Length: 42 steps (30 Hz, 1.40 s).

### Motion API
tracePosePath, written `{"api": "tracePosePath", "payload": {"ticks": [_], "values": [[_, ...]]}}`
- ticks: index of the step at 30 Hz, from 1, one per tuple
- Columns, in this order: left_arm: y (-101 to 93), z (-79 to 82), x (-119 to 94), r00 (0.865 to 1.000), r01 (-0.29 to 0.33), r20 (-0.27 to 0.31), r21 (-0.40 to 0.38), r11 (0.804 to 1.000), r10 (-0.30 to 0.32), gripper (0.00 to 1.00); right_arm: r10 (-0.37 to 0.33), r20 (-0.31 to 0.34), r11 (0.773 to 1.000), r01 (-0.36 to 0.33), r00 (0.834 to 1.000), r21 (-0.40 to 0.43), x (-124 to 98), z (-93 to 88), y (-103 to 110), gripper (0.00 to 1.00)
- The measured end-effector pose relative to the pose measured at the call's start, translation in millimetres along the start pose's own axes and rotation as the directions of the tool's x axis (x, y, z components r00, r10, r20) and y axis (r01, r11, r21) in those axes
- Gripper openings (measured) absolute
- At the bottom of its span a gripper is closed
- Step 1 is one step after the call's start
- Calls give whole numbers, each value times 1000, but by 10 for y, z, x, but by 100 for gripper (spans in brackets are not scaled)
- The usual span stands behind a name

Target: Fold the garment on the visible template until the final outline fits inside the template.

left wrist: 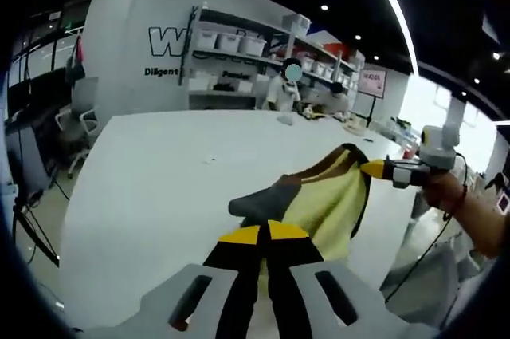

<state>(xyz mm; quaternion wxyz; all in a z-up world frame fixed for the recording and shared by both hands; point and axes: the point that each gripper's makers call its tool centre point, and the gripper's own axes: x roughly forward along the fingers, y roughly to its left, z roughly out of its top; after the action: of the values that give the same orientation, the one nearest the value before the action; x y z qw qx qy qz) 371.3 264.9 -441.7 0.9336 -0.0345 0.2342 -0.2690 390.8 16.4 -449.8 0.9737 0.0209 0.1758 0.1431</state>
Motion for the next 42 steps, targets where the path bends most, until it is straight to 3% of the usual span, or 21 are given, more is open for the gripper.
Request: {"api": "tracePosePath", "payload": {"ticks": [1,6,10,14,19,24,25,30,33,38,42], "values": [[89,94,-45,999,-38,38,19,999,37,0,-9,2,1000,9,1000,-1,-6,8,-16,0],[192,179,-160,997,-12,81,-97,995,20,0,-8,35,1000,8,999,-2,-77,126,-67,0],[260,-14,-130,999,-43,17,-107,993,46,0,-20,6,1000,20,1000,-23,-50,47,-91,0],[145,-148,-50,1000,-10,-11,-100,995,9,0,-9,-7,999,9,1000,-40,-60,26,-84,0],[74,-197,56,999,1,-39,-33,999,-2,1,-12,-19,999,11,1000,-34,-64,9,-114,0],[52,-158,140,1000,15,-21,-7,1000,-15,1,-16,-29,999,15,999,-31,-65,-17,-143,0],[60,-154,167,1000,14,-20,9,1000,-14,4,-17,-32,999,16,999,-28,-66,-25,-149,0],[55,-216,299,999,25,-44,53,998,-23,33,-19,-38,1000,18,999,-21,-62,-46,-164,0],[17,-279,379,996,57,-66,50,997,-54,39,-16,-52,1000,15,999,-13,-56,-81,-168,0],[-87,-407,545,986,127,-111,38,991,-122,58,-10,-64,1000,10,998,-8,-46,-110,-178,0],[-118,-478,662,978,165,-140,67,984,-155,61,-10,-75,1000,9,997,-9,-40,-137,-194,0]]}}
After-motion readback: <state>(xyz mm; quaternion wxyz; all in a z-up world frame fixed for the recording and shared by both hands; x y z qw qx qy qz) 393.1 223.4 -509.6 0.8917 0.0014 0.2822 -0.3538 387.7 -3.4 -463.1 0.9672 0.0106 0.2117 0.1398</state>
